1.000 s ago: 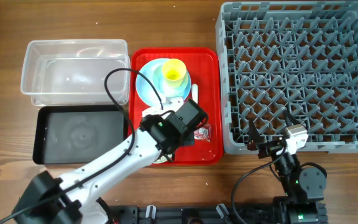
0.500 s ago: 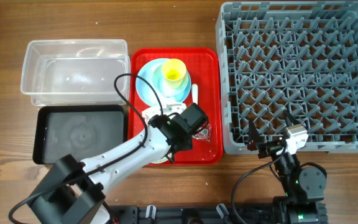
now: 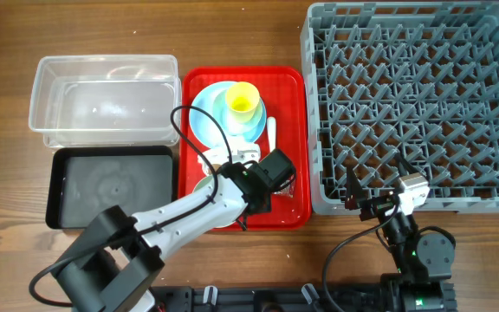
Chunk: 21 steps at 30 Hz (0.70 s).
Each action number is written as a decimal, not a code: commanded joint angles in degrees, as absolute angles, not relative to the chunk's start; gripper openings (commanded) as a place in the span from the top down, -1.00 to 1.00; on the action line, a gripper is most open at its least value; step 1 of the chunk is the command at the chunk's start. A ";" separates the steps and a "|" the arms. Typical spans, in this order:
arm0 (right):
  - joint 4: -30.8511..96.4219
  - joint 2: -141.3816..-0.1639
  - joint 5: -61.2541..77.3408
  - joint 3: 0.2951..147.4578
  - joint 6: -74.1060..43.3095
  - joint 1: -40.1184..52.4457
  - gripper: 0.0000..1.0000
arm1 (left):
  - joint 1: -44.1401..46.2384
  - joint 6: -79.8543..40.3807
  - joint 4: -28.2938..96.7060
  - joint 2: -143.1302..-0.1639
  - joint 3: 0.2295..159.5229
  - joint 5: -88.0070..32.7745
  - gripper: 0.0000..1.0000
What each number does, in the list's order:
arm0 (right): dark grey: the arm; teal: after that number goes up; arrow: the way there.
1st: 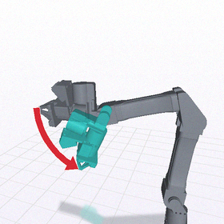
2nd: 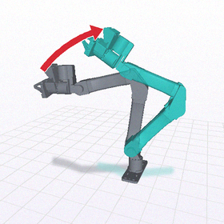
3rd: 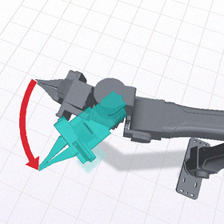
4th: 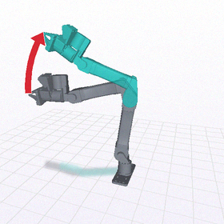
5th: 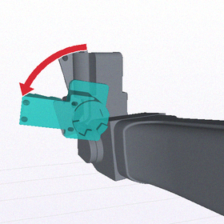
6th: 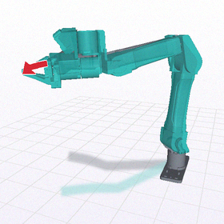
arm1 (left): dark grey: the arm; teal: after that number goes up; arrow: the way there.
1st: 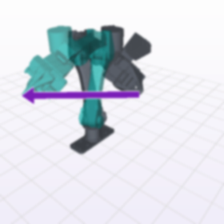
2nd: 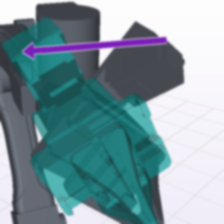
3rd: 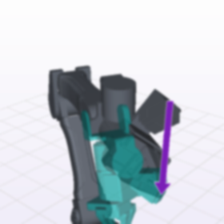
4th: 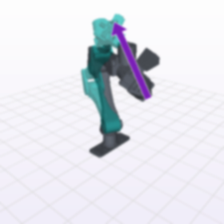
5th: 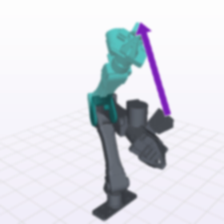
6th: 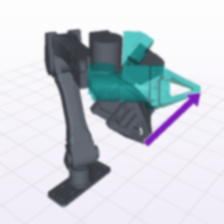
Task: Sort waste into correct bins and load items into the dishwasher rack
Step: 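Reach the left gripper to the green rice bowl and grasp its rim, then lift the green bowl and move it over the black tray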
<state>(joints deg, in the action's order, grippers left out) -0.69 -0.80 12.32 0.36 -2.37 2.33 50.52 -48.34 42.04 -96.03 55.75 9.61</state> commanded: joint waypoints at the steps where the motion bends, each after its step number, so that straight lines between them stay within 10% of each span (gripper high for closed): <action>1: -0.93 -0.54 11.64 0.30 -3.11 2.39 -0.99 | 50.68 -48.88 40.82 -96.53 55.29 11.68 0.67; 21: -0.93 -0.54 11.64 0.30 -3.14 2.39 -0.99 | 50.68 -46.13 42.02 -93.41 55.51 12.51 0.92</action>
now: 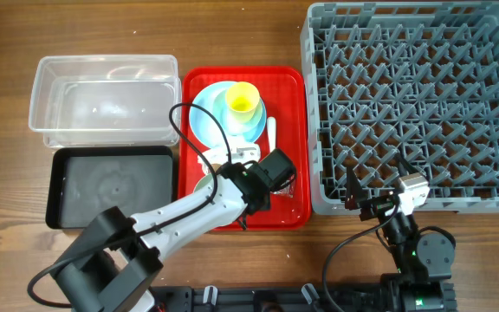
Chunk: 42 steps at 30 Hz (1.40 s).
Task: Sort waste into correct bins and load items into the dishwasher rack
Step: 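Lift the green bowl and move it over the black tray, then tilt the green bowl with the left gripper to pour rice into black tray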
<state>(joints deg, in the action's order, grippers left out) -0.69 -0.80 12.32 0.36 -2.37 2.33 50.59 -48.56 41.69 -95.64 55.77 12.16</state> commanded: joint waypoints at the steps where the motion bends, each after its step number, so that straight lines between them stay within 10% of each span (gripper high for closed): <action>1: -0.93 -0.54 11.64 0.30 -3.14 2.39 -0.99 | 50.68 -43.33 42.28 -92.18 55.53 12.51 0.92; 14: -0.93 -0.54 11.64 0.30 -3.14 2.39 -0.99 | 32.01 -33.10 50.57 -73.60 55.64 9.67 0.92; 26: -0.93 -0.54 11.64 0.30 -3.14 2.39 -0.99 | -10.20 -18.02 50.46 -73.73 55.44 -16.29 0.92; 34: -0.93 -0.54 11.64 0.30 -3.14 2.39 -0.99 | -3.07 -13.78 57.74 -73.95 54.13 -16.60 0.17; 42: -0.93 -0.54 11.64 0.30 -3.09 2.39 -0.99 | 3.73 -21.80 54.28 -73.95 45.74 -3.44 0.24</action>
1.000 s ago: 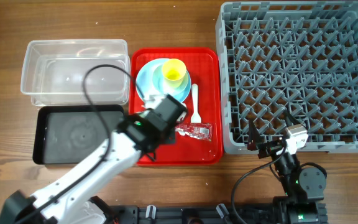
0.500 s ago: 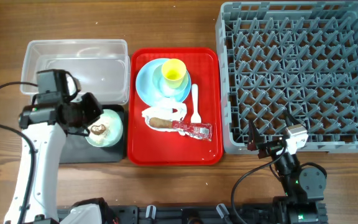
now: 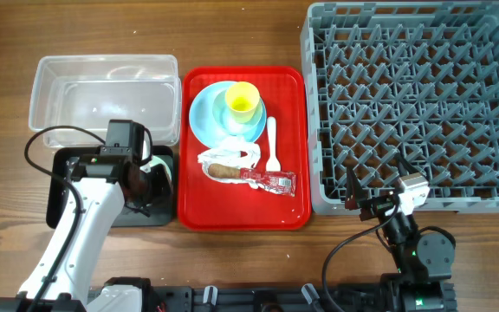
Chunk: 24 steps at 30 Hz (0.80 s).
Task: Sort waste into correct bins and load items into the dishwasher rack
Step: 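Tilt the green bowl with the left gripper to pour rice into black tray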
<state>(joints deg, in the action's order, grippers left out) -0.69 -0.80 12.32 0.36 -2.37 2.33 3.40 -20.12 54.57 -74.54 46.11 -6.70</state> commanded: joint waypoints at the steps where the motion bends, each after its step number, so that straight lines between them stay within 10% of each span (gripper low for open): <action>1: -0.93 -0.54 11.64 0.30 -3.11 2.39 -0.99 | 3.73 -23.27 54.65 -73.95 45.74 -1.45 0.24; 24: -0.93 -0.54 11.64 0.30 -3.14 2.39 -0.99 | 0.10 -30.52 41.23 -81.45 41.60 29.69 0.09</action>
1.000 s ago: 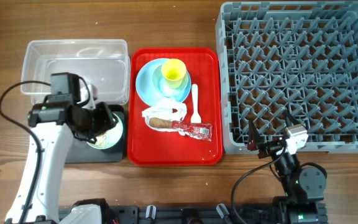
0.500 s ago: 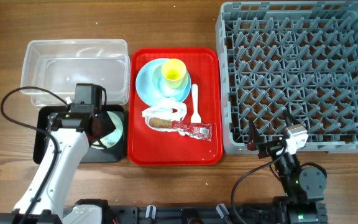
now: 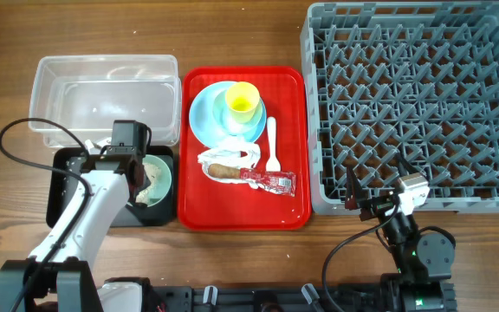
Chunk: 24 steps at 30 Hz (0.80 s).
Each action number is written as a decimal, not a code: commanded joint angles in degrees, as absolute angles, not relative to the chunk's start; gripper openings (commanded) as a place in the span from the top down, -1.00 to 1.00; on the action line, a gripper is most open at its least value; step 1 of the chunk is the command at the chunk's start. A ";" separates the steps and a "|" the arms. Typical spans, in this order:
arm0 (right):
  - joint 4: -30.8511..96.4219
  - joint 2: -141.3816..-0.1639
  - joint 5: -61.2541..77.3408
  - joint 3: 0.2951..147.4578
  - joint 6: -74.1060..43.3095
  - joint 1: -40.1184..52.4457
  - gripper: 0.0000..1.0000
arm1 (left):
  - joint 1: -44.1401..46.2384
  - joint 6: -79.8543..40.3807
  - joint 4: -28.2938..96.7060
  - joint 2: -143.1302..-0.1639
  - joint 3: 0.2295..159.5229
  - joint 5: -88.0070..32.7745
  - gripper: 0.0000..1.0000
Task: Sort waste into correct bins and load items into the dishwasher rack
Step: 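Tilt the green bowl with the left gripper to pour rice into black tray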
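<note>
My left gripper (image 3: 139, 180) is over the right part of the black bin (image 3: 81, 186), shut on the rim of a pale green bowl (image 3: 158, 178) whose inside, holding some pale scraps, faces up. On the red tray (image 3: 241, 215) lie a blue plate (image 3: 203, 117) with a yellow cup (image 3: 242, 102) on it, a white fork (image 3: 273, 144), a crumpled white wrapper (image 3: 229, 155), a brown food piece (image 3: 225, 172) and a red sachet (image 3: 272, 180). My right gripper (image 3: 376, 185) stands open at the front edge of the grey dishwasher rack (image 3: 418, 104), holding nothing.
A clear plastic bin (image 3: 102, 100) stands behind the black bin, left of the tray. The rack fills the right side of the wooden table. The left arm's cable loops over the table's front left.
The green bowl, mostly hidden under my left gripper before, now shows its inside at the right of the black bin. The left arm's elbow has shifted. The right arm has not moved.
My left gripper was at the tray's front over the green bowl, and stayed there a moment later. Then it was over the black bin with the bowl, the tray's front left bare. Now the bowl sits in the gripper in the bin's right part.
</note>
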<state>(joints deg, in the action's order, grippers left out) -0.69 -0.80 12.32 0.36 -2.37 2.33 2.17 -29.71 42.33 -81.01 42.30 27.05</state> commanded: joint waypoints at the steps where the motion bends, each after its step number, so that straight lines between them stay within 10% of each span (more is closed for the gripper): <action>1: -0.93 -0.54 11.64 0.30 -3.11 2.39 -0.99 | -1.15 -30.52 40.84 -81.45 41.45 29.69 0.09; 24: -0.93 -0.54 11.64 0.30 -3.11 2.39 -0.99 | -4.51 -28.49 41.01 -69.36 42.44 18.20 -0.29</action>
